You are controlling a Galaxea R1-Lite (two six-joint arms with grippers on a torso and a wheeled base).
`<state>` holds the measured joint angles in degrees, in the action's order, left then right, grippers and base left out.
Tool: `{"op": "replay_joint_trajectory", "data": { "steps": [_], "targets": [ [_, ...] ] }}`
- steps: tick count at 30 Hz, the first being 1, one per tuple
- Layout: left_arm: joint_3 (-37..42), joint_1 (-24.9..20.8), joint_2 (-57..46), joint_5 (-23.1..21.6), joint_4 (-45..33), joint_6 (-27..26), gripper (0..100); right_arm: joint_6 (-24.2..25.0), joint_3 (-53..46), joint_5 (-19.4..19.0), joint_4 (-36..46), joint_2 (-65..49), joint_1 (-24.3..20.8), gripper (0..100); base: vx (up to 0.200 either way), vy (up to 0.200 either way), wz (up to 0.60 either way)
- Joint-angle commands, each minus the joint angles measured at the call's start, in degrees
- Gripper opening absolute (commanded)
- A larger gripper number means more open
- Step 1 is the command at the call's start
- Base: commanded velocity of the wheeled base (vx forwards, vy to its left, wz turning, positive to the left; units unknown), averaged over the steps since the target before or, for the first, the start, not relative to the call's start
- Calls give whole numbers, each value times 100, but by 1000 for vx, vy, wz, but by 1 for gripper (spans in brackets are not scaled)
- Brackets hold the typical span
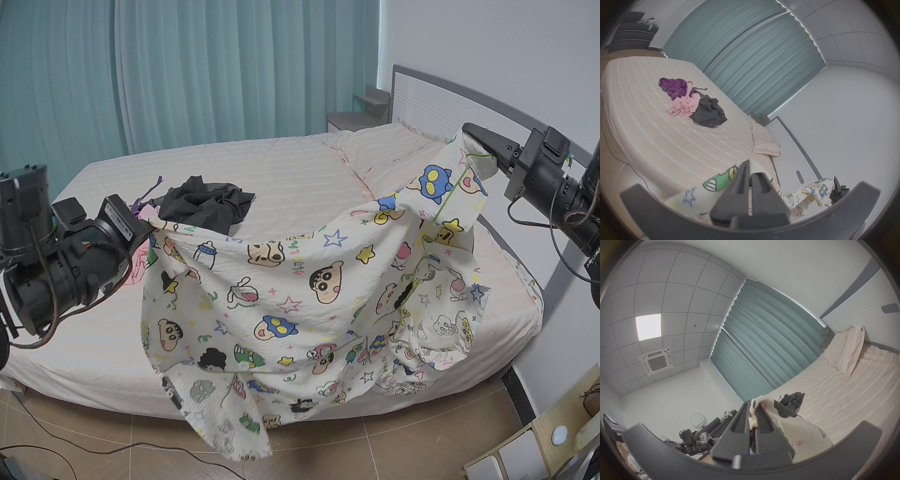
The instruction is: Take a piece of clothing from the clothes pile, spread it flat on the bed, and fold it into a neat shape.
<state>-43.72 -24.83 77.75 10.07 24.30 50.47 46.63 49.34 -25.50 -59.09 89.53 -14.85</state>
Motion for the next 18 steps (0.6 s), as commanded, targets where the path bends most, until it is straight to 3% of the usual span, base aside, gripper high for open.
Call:
{"op": "replay_joint_trajectory", "data": {
  "steps": [1,18],
  "targets": [
    [-550,207,1102,-67,58,60,0,-5,296,1,-24,715,149,0,200,0,0],
    [-1939,497,3123,-67,172,262,0,13,841,1,-129,1682,562,0,200,0,0]
  ]
}}
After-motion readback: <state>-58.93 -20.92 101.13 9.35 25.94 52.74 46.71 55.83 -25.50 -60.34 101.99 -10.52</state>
